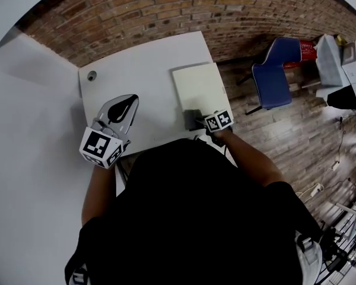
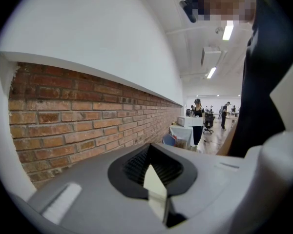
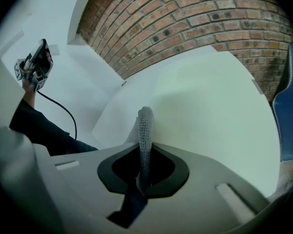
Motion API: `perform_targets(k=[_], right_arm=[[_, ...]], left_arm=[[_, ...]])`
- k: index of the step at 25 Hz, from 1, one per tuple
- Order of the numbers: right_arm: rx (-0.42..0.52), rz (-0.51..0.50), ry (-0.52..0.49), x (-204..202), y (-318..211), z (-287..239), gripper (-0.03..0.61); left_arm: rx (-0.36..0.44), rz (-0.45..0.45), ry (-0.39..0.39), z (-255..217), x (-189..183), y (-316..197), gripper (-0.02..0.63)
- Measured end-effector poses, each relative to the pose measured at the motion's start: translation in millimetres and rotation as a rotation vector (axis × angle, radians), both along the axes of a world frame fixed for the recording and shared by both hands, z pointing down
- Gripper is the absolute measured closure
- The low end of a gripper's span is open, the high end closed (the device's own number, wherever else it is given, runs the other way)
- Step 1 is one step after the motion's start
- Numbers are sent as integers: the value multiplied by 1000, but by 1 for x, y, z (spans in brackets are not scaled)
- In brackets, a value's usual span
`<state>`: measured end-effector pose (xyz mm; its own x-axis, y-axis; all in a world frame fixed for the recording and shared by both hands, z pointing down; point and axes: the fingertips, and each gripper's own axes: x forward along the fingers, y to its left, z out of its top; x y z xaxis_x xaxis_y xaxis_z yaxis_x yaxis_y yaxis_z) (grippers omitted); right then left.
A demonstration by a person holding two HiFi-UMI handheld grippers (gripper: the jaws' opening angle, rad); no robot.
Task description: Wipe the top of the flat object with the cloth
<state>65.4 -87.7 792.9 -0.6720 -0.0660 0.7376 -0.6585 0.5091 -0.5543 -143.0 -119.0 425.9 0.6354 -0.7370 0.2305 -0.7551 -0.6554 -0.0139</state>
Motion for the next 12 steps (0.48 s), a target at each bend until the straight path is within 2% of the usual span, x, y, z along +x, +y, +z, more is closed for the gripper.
perform_targets(k=[12], right_arm=[[-2,22,9,17,-1,4,569]], left_arm=[[5,6,-9,-4,11,2,612]])
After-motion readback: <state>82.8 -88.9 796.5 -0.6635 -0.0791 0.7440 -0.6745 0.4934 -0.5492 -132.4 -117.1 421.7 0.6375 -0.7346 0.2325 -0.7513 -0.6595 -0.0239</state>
